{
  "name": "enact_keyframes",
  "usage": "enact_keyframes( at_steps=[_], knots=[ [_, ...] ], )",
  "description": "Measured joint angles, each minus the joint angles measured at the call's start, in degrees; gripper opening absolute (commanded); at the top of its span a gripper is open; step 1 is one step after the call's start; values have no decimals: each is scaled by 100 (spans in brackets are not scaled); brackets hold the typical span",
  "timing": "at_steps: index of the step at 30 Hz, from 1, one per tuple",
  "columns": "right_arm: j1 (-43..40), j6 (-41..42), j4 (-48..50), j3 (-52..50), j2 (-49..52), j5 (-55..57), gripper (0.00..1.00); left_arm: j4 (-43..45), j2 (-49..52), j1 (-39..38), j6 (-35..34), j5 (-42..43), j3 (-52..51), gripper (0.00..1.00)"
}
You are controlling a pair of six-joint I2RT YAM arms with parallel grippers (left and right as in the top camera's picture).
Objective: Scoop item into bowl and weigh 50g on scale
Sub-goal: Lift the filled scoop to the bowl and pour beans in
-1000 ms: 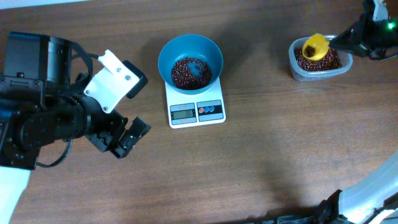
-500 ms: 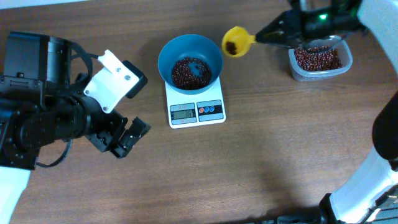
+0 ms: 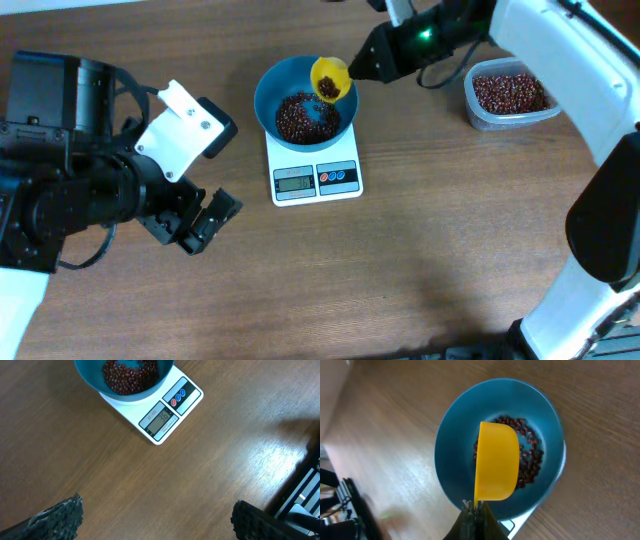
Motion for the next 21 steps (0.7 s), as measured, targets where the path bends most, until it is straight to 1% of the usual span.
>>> enact_keyframes(
  at_steps=[4,7,9,21],
  knots=[
    [280,-4,-15,378,-39,511,4,0,0,0,0,0,0,99],
    [468,-22,-42,483,-184,1456,4,-2,0,0,0,0,0,99],
    [584,-46,-55,507,-184,1707,4,0,0,0,0,0,0,99],
    [811,-107,-317,769,-310,2280,4,-2,0,0,0,0,0,99]
  ],
)
